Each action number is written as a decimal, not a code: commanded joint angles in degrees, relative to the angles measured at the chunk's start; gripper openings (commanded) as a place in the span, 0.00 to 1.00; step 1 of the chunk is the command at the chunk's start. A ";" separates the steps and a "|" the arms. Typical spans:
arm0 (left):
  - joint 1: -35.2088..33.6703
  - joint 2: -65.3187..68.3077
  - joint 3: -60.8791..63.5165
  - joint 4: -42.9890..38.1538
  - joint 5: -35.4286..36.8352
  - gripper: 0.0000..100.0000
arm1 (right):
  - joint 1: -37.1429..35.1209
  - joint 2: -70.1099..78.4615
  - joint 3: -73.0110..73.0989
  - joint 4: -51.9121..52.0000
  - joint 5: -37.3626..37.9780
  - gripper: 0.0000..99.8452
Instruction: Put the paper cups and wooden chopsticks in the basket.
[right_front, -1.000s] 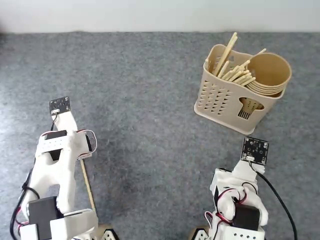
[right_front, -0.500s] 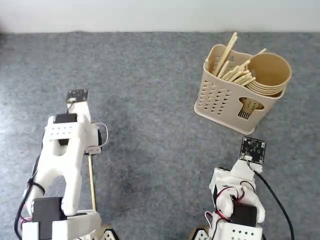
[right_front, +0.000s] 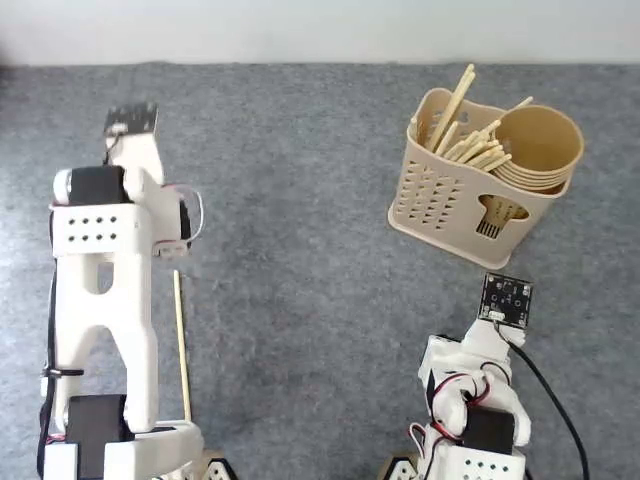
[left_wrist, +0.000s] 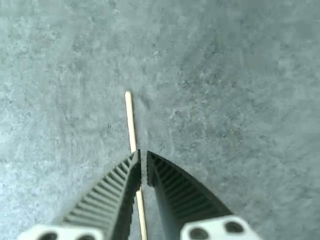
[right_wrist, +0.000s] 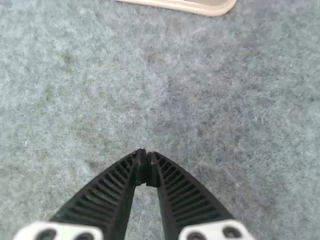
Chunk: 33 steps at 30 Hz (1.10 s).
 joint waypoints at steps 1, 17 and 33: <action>1.32 -0.09 -3.82 0.70 0.00 0.01 | 0.13 -0.57 -0.26 -1.01 -0.35 0.01; -11.96 4.22 33.27 -35.69 -9.05 0.16 | 0.48 -0.57 -0.18 -0.92 -0.26 0.01; -9.23 13.71 33.27 -41.49 -9.14 0.15 | 0.48 -0.57 -0.18 -0.92 -0.26 0.01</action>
